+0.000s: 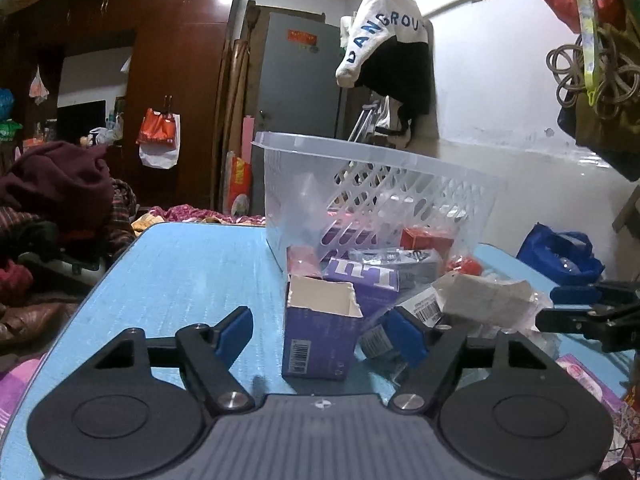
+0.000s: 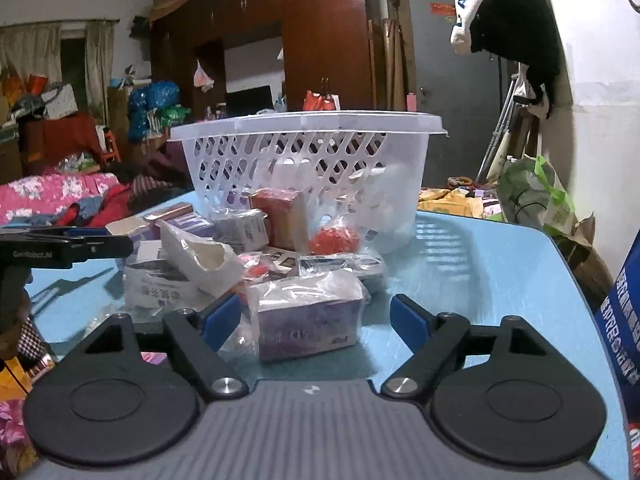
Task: Organize objects
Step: 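Grasp the open purple box with the left tool while the right grasps a plastic-wrapped box, then lift both items over the white basket and release them inside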
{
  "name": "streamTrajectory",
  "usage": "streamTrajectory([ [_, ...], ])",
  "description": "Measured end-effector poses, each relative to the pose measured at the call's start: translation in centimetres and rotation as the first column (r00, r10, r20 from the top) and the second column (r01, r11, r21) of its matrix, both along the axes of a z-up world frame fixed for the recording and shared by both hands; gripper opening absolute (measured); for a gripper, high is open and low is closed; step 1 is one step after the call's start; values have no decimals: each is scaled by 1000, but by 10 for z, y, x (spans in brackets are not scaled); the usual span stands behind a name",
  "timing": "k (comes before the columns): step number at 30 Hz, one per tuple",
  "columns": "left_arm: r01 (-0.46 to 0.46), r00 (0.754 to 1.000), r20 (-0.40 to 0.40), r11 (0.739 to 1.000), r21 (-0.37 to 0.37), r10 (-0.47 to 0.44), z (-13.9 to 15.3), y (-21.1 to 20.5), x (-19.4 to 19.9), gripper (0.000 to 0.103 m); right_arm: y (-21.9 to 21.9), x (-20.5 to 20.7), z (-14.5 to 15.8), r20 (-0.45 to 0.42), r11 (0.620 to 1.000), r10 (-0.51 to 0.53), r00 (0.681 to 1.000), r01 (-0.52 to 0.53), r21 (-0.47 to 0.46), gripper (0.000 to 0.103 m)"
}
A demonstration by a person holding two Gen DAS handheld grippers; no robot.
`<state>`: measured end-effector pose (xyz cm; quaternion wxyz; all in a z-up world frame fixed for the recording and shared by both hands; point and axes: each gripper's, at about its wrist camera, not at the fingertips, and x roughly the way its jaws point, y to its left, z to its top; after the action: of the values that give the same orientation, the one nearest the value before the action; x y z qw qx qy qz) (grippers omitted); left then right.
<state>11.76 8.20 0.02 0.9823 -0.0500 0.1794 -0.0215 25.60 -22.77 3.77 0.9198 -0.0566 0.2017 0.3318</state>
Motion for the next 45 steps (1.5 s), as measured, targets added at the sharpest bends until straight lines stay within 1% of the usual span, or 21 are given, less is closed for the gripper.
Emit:
streamTrajectory([
  [2, -6, 1000, -8, 1000, 29, 6, -2, -5, 2, 78, 3, 3, -2, -1, 1000, -1, 1000, 1, -26, 79],
  [3, -11, 1000, -11, 999, 41, 11, -2, -7, 3, 78, 5, 5, -3, -7, 999, 3, 1000, -3, -40, 67],
  [4, -18, 1000, -13, 998, 53, 19, -3, -9, 3, 78, 6, 7, -5, -15, 999, 7, 1000, -8, -50, 63],
  [6, -32, 999, -14, 998, 61, 33, -5, -9, 3, 78, 3, 7, -8, -16, 999, 12, 1000, -12, -36, 63],
  [7, -35, 999, -15, 998, 55, 36, -5, -8, 3, 73, 2, 6, -8, -15, 999, 14, 1000, -14, -29, 63],
  [8, -34, 999, -16, 998, 49, 35, -5, -7, 3, 60, 1, 5, -8, -10, 999, 18, 1000, -18, -27, 63],
  [9, -31, 999, -16, 999, 43, 31, -6, -6, 3, 54, 1, 5, -8, -8, 999, 20, 1000, -20, -28, 63],
  [10, -31, 999, -12, 999, 37, 32, -6, -6, 2, 43, 1, 4, -8, -4, 999, 17, 1000, -17, -27, 63],
  [13, -44, 999, 26, 999, 4, 44, -10, 0, -4, 43, -2, 1, -7, 23, 1000, 3, 1000, -3, -4, 63],
  [15, -33, 999, 40, 999, -30, 35, -11, 4, -10, 43, -4, 0, -7, 30, 1000, 2, 1000, -3, 16, 63],
  [16, -29, 998, 51, 999, -34, 31, -12, 5, -13, 43, -6, 0, -6, 29, 1000, -2, 1000, 1, 31, 63],
  [19, -30, 996, 80, 999, -27, 32, -12, 5, -20, 43, -9, -1, -5, 40, 998, -24, 999, 21, 60, 63],
  [23, -18, 994, 112, 999, -27, 21, -9, 4, -27, 43, -7, -4, -5, 72, 998, -35, 997, 31, 54, 63],
  [37, 8, 992, 124, 1000, -27, -5, -11, 1, -27, 43, -6, -8, -7, 112, 997, -57, 992, 50, 64, 62],
  [39, 21, 991, 136, 999, -42, -15, -11, 2, -30, 43, -6, -9, -6, 120, 997, -56, 991, 48, 65, 62],
  [41, 85, 987, 147, 991, -107, -69, -2, 6, -33, 43, -9, -9, -5, 127, 995, -61, 990, 50, 91, 62],
  [42, 120, 981, 165, 985, -124, -99, 7, 7, -34, 43, -11, -10, -3, 135, 992, -60, 989, 44, 118, 62],
  [44, 131, 972, 207, 986, -99, -108, 32, 2, -34, 43, -16, -11, 9, 132, 982, -25, 991, 0, 188, 62],
  [45, 132, 968, 224, 988, -76, -112, 48, -1, -30, 43, -15, -13, 23, 157, 977, -10, 988, -24, 212, 62],
])
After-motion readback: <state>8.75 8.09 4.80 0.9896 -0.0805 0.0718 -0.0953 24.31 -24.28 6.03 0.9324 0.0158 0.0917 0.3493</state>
